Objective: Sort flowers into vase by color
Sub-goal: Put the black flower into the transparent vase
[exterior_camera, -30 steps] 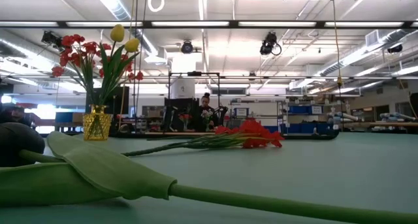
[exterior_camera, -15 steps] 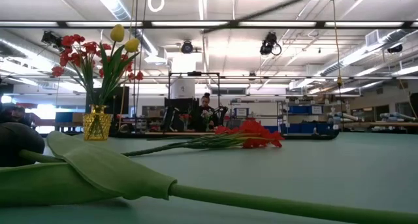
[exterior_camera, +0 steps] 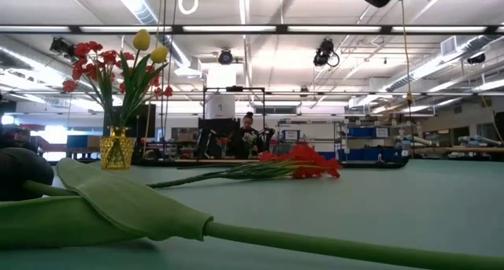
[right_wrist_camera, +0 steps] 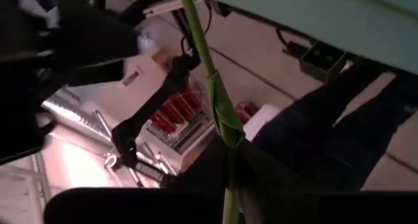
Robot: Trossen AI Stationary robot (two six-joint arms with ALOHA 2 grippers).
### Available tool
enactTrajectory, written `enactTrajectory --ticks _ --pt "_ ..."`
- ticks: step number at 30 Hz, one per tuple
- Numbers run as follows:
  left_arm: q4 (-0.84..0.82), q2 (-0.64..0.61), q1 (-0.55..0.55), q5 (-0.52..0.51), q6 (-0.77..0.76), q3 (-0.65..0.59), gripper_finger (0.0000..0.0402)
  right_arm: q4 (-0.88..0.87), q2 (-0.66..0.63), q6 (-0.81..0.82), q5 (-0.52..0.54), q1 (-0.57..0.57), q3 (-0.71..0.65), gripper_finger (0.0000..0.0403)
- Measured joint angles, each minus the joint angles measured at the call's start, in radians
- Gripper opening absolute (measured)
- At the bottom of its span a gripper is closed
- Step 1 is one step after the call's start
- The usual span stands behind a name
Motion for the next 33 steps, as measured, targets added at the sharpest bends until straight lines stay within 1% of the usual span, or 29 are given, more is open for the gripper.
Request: enactTrajectory --ticks 2,5,10,17,25,28,31,33 --pt "0.041 0.026 0.000 -0.007 0.047 0.000 0.0231 0.018 0.004 0.013 -0.026 -0.012 0.000 0.0037" --pt "0.098 0.052 0.000 -0.013 0.068 0.000 0.0225 0.029 0.007 0.050 -0.031 -0.028 0.000 0.0034" --pt "0.153 0.070 0.009 -0.016 0.072 0.001 0.0193 0.061 0.008 0.049 -0.035 -0.054 0.000 0.0030" --pt "0.149 0.077 0.023 0.001 0.086 0.000 0.0138 0.086 0.008 0.051 -0.020 -0.062 0.000 0.0031" --pt "0.144 0.077 0.029 0.005 0.138 0.000 0.0100 0.148 0.008 0.042 0.040 -0.069 0.000 0.0035" --pt "0.125 0.077 0.038 0.006 0.135 0.000 0.0072 0.156 0.008 0.004 0.073 -0.070 0.000 0.0043" --pt "0.112 0.077 0.042 0.007 0.127 0.000 0.0022 0.139 0.008 -0.034 0.080 -0.070 0.000 0.0058" --pt "0.102 0.077 0.041 0.007 0.127 0.000 0.0012 0.137 0.008 -0.049 0.079 -0.070 0.000 0.0072"
